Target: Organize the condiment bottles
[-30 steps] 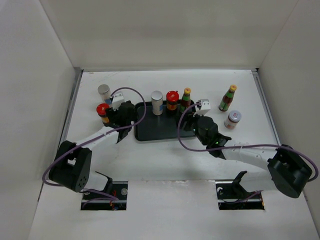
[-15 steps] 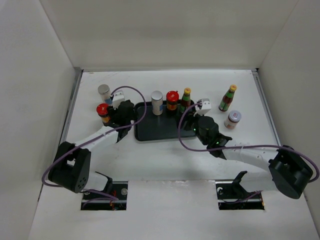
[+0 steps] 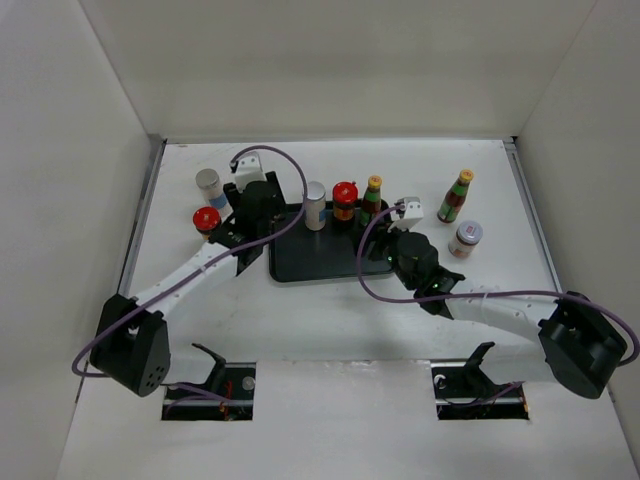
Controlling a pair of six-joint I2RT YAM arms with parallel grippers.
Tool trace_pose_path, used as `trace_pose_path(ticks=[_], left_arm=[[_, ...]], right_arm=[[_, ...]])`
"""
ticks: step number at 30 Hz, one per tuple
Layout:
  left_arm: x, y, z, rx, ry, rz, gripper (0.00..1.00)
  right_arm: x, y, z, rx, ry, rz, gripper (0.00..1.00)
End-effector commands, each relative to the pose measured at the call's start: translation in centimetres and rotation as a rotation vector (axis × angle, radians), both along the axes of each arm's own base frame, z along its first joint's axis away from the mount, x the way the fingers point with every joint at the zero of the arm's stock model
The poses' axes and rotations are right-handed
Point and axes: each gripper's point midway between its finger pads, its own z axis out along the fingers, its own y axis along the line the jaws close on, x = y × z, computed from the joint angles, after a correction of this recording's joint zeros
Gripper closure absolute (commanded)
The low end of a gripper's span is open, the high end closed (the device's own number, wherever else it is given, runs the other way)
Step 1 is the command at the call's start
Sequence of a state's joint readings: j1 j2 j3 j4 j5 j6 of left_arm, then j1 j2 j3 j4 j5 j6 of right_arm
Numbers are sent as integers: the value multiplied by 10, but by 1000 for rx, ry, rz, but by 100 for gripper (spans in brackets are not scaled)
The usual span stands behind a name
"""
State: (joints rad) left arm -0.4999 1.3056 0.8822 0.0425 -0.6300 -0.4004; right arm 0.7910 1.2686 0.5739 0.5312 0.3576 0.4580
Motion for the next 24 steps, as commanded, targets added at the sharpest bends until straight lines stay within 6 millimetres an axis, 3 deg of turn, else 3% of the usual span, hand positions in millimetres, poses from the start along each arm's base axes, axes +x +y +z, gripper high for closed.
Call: trace_pose_path(ticks=[1, 8, 18, 20, 24], left_arm=[[25, -27, 52, -80, -154, -43, 63], [48, -50, 25, -66, -105, -68, 63], [59, -70, -33, -70, -15, -97, 62], [59, -71, -38, -66, -4, -97, 58], [53, -69, -45, -71, -1, -88, 38]], right_arm=[[3, 2, 30, 65, -57, 6, 31], [2, -6, 36, 83, -74, -13, 31], [3, -9, 38, 87, -85, -23, 30], [4, -8, 32, 85, -70, -23, 30], [4, -9, 35, 79, -77, -25, 30]])
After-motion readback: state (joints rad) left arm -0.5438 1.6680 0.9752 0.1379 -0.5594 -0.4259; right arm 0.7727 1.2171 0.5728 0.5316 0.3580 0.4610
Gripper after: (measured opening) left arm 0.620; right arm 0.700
